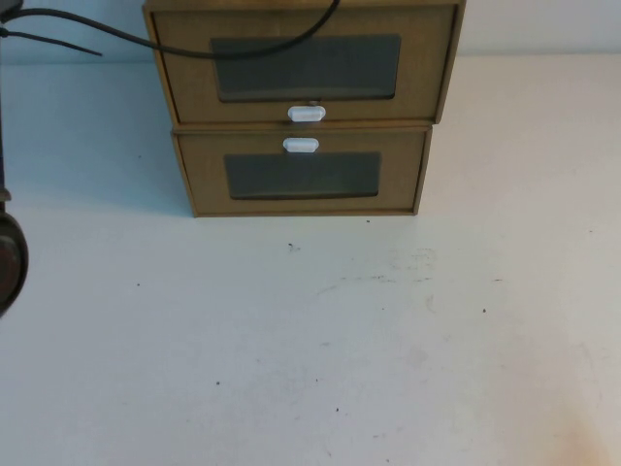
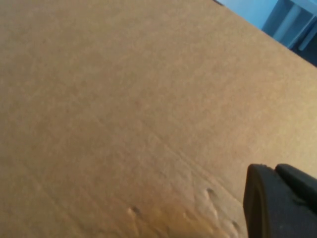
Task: Open the shoe box
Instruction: 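Pull the top drawer of the cardboard box fully open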
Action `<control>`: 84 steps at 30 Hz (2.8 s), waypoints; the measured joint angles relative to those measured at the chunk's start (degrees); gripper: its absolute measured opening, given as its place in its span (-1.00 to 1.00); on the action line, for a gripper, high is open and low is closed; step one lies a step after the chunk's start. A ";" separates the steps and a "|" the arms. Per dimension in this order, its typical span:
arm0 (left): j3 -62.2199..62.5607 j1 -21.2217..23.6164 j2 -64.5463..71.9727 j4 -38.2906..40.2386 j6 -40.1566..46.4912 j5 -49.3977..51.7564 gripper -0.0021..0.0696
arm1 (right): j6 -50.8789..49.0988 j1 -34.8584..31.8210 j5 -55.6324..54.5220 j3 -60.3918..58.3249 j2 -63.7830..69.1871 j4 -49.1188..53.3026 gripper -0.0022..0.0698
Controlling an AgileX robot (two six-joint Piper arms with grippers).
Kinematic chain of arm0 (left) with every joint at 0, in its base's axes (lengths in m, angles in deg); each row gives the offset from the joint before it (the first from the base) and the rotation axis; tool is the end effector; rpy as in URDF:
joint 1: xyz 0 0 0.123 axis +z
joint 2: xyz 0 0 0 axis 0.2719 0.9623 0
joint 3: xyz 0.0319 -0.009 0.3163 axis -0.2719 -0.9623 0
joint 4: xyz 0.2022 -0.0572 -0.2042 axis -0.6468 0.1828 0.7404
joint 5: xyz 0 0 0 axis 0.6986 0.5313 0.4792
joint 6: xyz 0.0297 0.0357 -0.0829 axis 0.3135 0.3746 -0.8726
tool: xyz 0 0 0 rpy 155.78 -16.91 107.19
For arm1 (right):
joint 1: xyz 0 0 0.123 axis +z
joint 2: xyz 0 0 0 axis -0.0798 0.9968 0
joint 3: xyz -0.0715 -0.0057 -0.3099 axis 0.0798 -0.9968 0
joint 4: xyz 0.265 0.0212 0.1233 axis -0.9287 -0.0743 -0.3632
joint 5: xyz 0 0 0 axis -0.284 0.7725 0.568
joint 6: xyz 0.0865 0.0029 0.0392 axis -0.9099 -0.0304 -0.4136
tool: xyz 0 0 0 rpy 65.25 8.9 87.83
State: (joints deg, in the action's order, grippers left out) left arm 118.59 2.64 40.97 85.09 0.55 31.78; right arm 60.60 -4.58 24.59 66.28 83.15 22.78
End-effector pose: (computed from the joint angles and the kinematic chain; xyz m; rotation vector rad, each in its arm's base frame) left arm 0.5116 -0.1781 0.4574 0.7845 1.9872 -0.7291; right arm 0.0651 0.0085 0.1726 -0.1448 1.8354 0.0204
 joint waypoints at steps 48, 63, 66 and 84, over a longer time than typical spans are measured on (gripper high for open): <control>0.04 -1.26 0.89 -2.36 1.89 1.17 -0.96 | 0.00 0.00 -12.81 0.00 0.00 -37.87 -0.98; 0.04 -1.26 0.89 -2.51 1.67 1.27 -0.96 | 0.00 0.00 -2.06 14.49 10.28 -45.75 -0.98; 0.04 -1.26 0.89 -2.55 1.67 1.27 -0.96 | 0.00 0.00 5.53 21.56 19.40 -39.88 -0.98; 0.04 -1.26 0.89 -2.55 1.57 1.27 -0.96 | 6.78 13.44 24.00 55.60 62.51 -24.06 -0.98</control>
State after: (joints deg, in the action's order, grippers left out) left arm 118.63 1.38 41.86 82.54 2.12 33.05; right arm 67.38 8.86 48.59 121.89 145.66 -1.27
